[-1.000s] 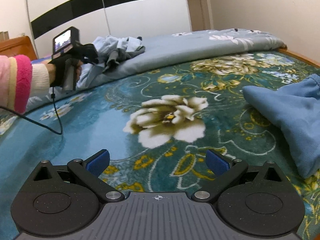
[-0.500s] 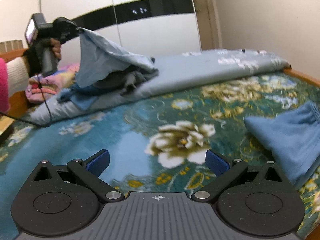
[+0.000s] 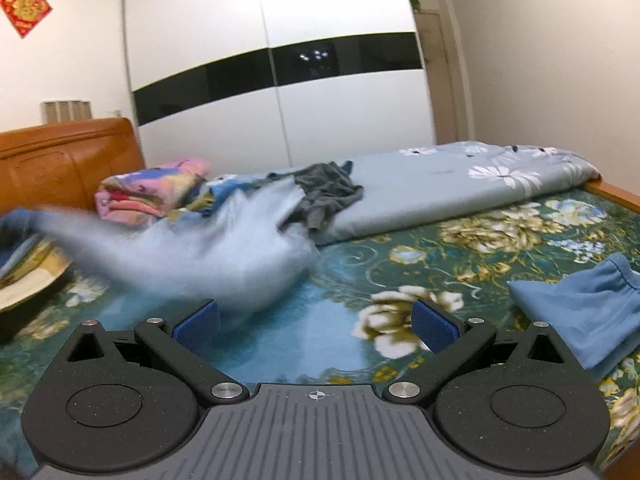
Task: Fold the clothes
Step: 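Lower the light blue shirt onto the bed cover with the left tool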
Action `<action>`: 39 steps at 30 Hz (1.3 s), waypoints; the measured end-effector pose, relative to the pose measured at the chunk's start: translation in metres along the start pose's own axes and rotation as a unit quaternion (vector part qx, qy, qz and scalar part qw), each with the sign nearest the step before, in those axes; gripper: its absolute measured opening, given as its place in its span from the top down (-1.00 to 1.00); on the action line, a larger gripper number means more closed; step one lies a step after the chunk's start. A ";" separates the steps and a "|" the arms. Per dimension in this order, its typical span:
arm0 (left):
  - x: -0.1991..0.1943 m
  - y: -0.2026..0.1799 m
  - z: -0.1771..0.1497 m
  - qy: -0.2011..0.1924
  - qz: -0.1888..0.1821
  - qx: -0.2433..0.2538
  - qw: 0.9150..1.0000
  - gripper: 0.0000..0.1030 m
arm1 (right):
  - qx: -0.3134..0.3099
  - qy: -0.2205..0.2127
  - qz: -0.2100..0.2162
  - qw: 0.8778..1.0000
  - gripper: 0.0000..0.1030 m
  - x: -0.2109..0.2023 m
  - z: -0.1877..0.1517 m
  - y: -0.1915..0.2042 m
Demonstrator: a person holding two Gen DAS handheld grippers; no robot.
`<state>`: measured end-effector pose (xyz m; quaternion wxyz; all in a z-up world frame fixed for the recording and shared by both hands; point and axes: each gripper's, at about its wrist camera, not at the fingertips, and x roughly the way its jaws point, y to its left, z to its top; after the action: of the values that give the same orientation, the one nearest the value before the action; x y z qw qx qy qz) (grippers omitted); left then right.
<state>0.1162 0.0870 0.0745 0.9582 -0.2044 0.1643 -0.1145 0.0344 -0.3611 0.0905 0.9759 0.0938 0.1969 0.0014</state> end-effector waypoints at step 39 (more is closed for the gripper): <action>-0.039 0.115 -0.073 0.106 0.068 -0.265 0.956 -0.47 | -0.115 0.273 0.095 0.950 -0.57 0.404 0.003 0.168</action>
<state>0.0714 0.1750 -0.0273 0.8523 -0.4262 0.3024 -0.0223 0.4141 -0.1809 -0.0309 0.8842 -0.0049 0.4446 0.1428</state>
